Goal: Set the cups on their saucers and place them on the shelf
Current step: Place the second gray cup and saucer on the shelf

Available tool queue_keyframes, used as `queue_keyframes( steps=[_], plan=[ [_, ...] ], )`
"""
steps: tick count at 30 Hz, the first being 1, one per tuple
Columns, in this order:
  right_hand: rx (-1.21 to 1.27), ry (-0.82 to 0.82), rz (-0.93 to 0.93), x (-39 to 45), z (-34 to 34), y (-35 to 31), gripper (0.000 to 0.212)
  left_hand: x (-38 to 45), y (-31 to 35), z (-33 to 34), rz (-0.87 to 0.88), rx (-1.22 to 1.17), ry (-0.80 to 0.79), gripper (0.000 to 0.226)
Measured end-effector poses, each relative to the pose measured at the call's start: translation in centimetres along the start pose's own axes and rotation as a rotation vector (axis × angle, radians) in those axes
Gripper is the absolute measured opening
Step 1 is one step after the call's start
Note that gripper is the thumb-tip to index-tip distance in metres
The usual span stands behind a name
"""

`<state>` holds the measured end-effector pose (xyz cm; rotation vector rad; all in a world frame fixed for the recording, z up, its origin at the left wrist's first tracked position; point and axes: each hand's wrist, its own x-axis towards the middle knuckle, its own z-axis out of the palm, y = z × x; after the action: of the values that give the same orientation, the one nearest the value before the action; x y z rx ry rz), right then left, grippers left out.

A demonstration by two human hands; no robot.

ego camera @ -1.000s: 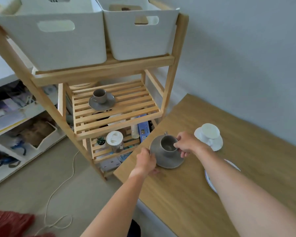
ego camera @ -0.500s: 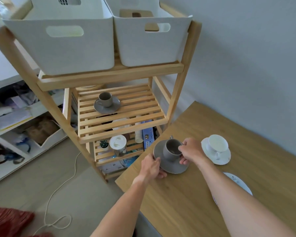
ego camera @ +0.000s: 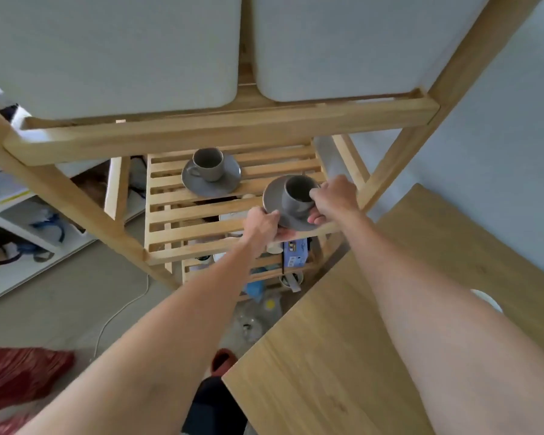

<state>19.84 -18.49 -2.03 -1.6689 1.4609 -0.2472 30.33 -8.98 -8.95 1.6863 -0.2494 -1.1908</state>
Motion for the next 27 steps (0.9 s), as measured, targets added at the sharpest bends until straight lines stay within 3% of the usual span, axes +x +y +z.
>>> queue_keyframes(
  steps=[6, 11, 16, 27],
  plan=[
    [0.034, 0.003, 0.012, 8.3, 3.3, -2.9, 0.032, 8.1, 3.2, -0.7, -0.061, 0.024, 0.093, 0.023],
    [0.052, -0.018, 0.06, 13.4, 5.4, -3.7, 0.023, 11.5, 4.7, -1.2, -0.125, 0.019, 0.143, 0.016],
    [0.026, -0.129, 0.124, 18.8, 7.7, -3.1, 0.043, 13.8, 5.1, -1.3, -0.147, -0.017, 0.165, 0.018],
    [-0.001, -0.09, 0.08, 19.2, 7.8, -3.2, 0.033, 14.6, 4.3, -0.6, -0.045, 0.09, 0.25, 0.02]
  ],
)
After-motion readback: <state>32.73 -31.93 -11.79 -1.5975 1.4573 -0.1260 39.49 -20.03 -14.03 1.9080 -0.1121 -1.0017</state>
